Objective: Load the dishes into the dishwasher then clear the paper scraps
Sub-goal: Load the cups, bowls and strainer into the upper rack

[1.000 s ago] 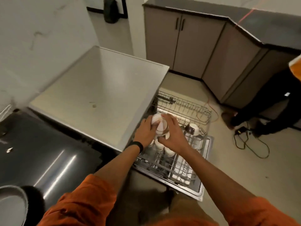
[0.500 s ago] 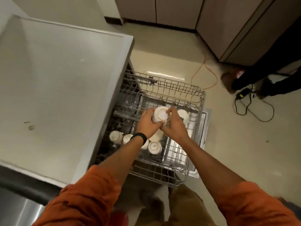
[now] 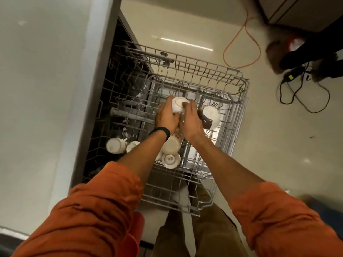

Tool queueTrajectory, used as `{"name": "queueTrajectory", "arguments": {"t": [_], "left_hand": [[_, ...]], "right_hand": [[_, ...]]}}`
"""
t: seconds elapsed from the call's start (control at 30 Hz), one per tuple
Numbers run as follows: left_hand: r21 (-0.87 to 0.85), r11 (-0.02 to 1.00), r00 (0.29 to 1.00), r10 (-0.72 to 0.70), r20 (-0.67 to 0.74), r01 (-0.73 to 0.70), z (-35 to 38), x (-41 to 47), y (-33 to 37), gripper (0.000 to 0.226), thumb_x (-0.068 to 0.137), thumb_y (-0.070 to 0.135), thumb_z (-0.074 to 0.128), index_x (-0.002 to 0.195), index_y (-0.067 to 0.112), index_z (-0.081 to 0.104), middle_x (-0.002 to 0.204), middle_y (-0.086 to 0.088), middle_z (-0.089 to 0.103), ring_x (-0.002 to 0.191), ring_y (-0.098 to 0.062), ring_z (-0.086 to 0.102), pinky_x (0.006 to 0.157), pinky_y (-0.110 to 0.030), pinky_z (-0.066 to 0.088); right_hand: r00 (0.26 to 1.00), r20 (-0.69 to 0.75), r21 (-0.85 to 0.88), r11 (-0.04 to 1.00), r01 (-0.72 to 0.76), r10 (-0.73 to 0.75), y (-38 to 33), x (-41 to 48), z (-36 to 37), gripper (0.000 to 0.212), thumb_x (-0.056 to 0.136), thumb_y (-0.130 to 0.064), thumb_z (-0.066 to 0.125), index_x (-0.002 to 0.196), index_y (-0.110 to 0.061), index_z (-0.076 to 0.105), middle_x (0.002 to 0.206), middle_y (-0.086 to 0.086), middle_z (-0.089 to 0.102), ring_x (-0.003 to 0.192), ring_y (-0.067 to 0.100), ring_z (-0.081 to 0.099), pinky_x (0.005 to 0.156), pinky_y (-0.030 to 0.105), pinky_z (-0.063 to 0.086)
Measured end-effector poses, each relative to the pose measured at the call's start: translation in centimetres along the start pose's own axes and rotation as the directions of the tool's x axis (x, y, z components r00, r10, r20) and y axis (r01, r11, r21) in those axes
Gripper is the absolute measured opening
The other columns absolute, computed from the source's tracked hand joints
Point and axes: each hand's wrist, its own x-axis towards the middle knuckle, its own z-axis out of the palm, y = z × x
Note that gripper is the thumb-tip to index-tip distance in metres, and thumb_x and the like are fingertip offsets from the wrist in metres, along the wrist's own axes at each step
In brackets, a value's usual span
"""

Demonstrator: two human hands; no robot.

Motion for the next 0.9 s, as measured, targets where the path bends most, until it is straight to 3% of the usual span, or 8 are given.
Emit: {"name": "queueTrajectory", "arguments": {"t": [0.17,0.27,0.33,0.4,0.57,0.9], "left_hand": [[0.131,0.991,0.999,0.024,0.021,-0.027,-0.4,-0.2,-0.2,0.051,0.094,0.004,0.054,0.143,0.021,0.050,0.138,-0.006,0.059,0.121,-0.028,0.056,0.093,-0.030,0.041],[0.171,0.985,0.998,0.016,0.055,-0.026,-1.1,-0.5,0.3,0.053,0.093,0.008,0.058,0.143,0.024,0.050,0.136,-0.006,0.060,0.121,-0.030,0.058,0.098,-0.037,0.047],[0.184,0.982,0.996,0.025,0.090,-0.041,-1.7,-1.1,0.8,0.064,0.091,0.010,0.059,0.150,0.027,0.040,0.140,-0.007,0.057,0.124,-0.031,0.056,0.103,-0.045,0.048],[0.195,0.979,0.993,0.030,0.115,-0.052,-2.4,-2.3,1.2,0.069,0.093,0.009,0.059,0.154,0.028,0.034,0.144,-0.008,0.054,0.127,-0.031,0.054,0.105,-0.048,0.047],[0.235,0.963,0.990,0.117,0.083,-0.133,-4.9,-6.5,2.0,0.050,0.098,0.010,0.054,0.146,0.017,0.047,0.146,-0.006,0.053,0.131,-0.027,0.052,0.108,-0.042,0.043],[0.298,0.917,0.937,0.318,-0.141,-0.266,-12.7,-20.6,1.9,0.044,0.103,0.021,0.046,0.147,0.024,0.045,0.147,-0.002,0.051,0.128,-0.026,0.053,0.103,-0.045,0.047]], "right_hand": [[0.998,0.064,-0.087,0.996,0.006,-0.001,0.0,0.2,0.4,0.061,0.100,-0.011,0.051,0.155,-0.010,0.025,0.167,0.015,0.010,0.153,0.034,0.016,0.120,0.050,0.031],[0.994,0.108,-0.123,0.992,0.003,0.010,0.0,0.1,-0.2,0.066,0.097,-0.013,0.057,0.155,-0.010,0.025,0.167,0.016,0.009,0.154,0.034,0.012,0.122,0.050,0.025],[0.991,0.132,-0.145,0.989,0.008,0.011,-0.5,-0.3,-0.9,0.072,0.095,-0.012,0.060,0.156,-0.012,0.023,0.168,0.015,0.006,0.154,0.035,0.011,0.122,0.050,0.025],[0.990,0.141,-0.159,0.987,0.017,0.005,-1.4,-1.3,-1.6,0.077,0.093,-0.012,0.063,0.158,-0.016,0.021,0.168,0.012,0.005,0.154,0.033,0.012,0.121,0.050,0.028],[0.992,0.109,-0.190,0.978,0.084,-0.064,-3.5,-5.4,-2.8,0.076,0.092,-0.017,0.066,0.157,-0.017,0.027,0.167,0.010,0.016,0.152,0.031,0.021,0.117,0.046,0.033],[0.949,-0.033,-0.273,0.916,0.293,-0.313,-11.5,-17.9,-5.7,0.058,0.095,-0.023,0.059,0.149,-0.021,0.038,0.155,0.003,0.038,0.137,0.027,0.045,0.101,0.048,0.050]]}}
